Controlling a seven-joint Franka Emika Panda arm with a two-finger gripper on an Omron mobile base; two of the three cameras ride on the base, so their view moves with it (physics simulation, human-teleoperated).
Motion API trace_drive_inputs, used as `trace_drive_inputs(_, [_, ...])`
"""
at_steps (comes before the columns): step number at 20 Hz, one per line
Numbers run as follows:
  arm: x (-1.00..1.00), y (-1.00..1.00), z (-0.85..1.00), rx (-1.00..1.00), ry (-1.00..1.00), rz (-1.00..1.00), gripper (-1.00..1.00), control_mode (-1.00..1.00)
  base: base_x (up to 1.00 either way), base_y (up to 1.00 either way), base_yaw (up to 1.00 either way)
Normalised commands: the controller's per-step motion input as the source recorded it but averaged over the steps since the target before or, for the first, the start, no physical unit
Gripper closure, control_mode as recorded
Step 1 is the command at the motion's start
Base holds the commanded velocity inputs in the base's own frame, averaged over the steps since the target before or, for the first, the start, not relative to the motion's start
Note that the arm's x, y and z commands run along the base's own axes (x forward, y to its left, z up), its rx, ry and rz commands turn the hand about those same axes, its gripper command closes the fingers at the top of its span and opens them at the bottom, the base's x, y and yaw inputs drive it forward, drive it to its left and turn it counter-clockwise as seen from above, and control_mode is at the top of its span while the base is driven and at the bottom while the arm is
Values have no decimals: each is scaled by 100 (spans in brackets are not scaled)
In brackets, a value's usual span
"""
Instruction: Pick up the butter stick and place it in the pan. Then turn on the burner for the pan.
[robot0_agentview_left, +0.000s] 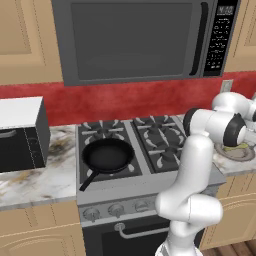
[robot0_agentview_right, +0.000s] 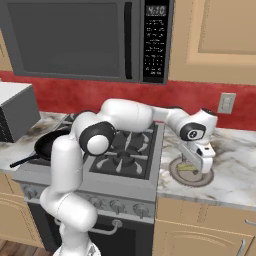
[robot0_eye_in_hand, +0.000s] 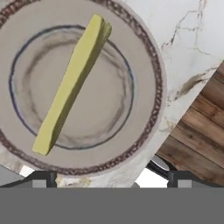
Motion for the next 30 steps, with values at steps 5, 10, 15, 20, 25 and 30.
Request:
trace_drive_inputs(5, [0, 0, 0, -3, 9, -18, -100, -100, 0, 0, 0])
trace_drive_inputs(10, [7, 0, -3, 0, 4, -12, -100, -100, 0, 0, 0])
trace_drive_inputs(15, [22, 0, -8, 0, 0, -7, -100, -100, 0, 0, 0])
trace_drive_inputs(20, [24, 0, -9, 0, 0, -3, -100, -100, 0, 0, 0])
trace_drive_inputs(25, [21, 0, -9, 0, 0, -3, -100, -100, 0, 0, 0])
trace_drive_inputs(30, [12, -1, -17, 0, 0, -1, -100, -100, 0, 0, 0])
